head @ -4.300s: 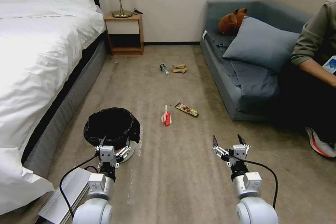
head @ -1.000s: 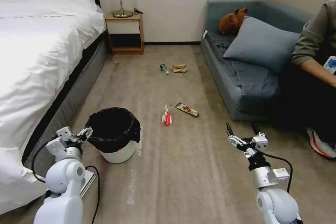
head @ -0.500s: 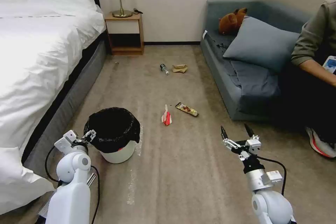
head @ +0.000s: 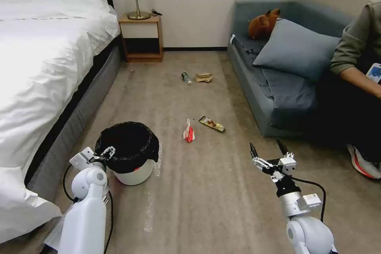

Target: Pick up the trash bin, then pick up the garbage on the floor and place it into the trash bin.

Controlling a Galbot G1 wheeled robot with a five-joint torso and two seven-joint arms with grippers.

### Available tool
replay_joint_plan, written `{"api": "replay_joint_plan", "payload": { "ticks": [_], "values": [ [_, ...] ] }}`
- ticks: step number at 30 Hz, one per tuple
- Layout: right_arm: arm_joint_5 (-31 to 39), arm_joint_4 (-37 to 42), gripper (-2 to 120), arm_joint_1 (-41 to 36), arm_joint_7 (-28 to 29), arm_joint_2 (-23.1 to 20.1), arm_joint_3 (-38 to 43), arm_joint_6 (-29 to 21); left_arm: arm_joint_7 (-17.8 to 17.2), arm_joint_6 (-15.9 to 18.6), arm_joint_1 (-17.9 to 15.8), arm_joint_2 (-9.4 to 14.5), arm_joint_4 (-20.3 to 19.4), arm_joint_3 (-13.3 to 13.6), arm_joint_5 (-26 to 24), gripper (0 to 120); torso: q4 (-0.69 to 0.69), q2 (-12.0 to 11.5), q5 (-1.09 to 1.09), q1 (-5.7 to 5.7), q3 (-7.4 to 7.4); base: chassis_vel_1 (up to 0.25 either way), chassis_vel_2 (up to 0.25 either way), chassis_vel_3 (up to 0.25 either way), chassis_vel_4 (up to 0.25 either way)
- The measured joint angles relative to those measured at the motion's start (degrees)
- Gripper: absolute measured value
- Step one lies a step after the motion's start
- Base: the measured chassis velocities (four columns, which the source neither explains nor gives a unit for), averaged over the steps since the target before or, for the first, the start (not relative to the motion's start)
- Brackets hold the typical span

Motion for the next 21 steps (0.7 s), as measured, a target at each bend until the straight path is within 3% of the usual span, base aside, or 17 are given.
{"api": "replay_joint_plan", "payload": {
  "ticks": [13,21],
  "values": [
    [-0.66,-0.19,100,-0.05,0.89,0.26,-0.88,-0.08,0.63,-0.41,1.26,0.43,0.48,0.01,0.77,27,0.0,0.01,-0.02,0.0,-0.01,0.0,0.0,0.0,0.0],
    [-0.9,-0.59,100,0.49,0.9,0.31,-1.24,0.11,0.43,-0.42,2.69,0.67,-0.62,-0.27,1.06,4,0.01,0.01,-0.04,0.0,0.0,0.0,0.0,0.0,0.0]
  ]
}}
